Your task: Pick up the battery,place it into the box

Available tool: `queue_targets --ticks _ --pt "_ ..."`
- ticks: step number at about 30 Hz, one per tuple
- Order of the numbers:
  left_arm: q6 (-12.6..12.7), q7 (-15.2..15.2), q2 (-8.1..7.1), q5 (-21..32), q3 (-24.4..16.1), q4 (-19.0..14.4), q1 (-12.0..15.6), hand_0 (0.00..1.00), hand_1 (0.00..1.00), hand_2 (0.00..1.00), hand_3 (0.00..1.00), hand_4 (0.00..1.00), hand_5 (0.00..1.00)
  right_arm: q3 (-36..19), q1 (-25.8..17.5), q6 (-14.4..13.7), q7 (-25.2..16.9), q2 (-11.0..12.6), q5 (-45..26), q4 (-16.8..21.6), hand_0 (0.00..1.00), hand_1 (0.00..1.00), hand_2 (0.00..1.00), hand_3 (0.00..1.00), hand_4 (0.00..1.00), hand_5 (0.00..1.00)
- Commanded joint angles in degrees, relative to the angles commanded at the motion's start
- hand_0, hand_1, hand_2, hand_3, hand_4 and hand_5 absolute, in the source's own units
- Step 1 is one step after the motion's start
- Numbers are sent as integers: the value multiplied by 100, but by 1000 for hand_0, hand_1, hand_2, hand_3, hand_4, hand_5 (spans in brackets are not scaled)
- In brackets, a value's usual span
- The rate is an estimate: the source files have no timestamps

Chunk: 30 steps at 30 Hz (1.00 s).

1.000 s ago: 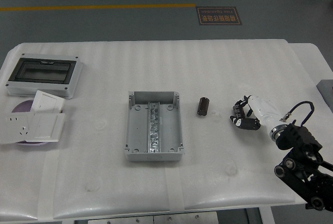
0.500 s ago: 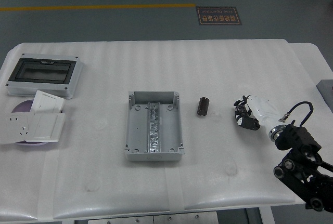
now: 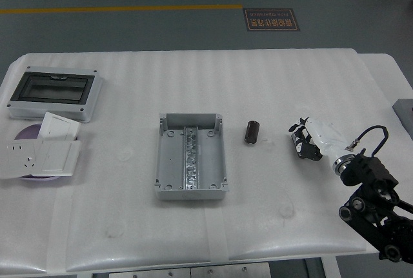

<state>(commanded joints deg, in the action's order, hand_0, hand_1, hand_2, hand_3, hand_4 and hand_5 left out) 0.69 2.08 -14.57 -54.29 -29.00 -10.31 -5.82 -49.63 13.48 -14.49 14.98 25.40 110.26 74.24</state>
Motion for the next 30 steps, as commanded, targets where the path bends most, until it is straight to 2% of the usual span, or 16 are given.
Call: queue_targets --ticks 9,16,17,21,22,25,28,29,30 --pt "-4 6 3 -47 -25 0 14 630 651 608 639 702 102 -286 -56 -105 -39 12 -124 69 270 410 577 576 43 2" --pt "-18 43 -19 -200 -180 0 45 630 650 608 637 699 101 -824 -192 -162 200 141 -304 584 273 416 591 593 67 2" --pt "-19 48 -21 -221 -203 0 48 630 650 608 637 699 101 -863 -217 -126 273 171 -318 681 264 434 643 662 335 2" --pt "-18 48 -26 -215 -200 0 53 630 650 608 637 699 101 -877 -318 163 622 367 -275 1115 264 434 643 662 335 2" --pt "-16 44 -26 -194 -182 0 51 630 650 608 637 697 100 -838 -339 264 690 450 -240 1228 254 496 733 746 739 359" --pt "-12 43 -33 -183 -183 0 47 630 650 608 637 697 100 -651 -344 542 740 734 -157 1493 254 496 733 746 739 359" --pt "-10 54 -50 -222 -238 0 42 630 650 608 637 697 100 -396 -203 799 636 1056 -190 1593 254 496 733 746 739 359" --pt "-9 57 -56 -230 -255 0 38 630 650 608 637 697 99 -291 -117 887 589 1170 -209 1590 260 480 810 882 926 513" --pt "-6 57 -60 -227 -258 0 34 630 650 608 637 697 99 -210 -42 949 561 1255 -224 1576 260 480 810 882 926 513"
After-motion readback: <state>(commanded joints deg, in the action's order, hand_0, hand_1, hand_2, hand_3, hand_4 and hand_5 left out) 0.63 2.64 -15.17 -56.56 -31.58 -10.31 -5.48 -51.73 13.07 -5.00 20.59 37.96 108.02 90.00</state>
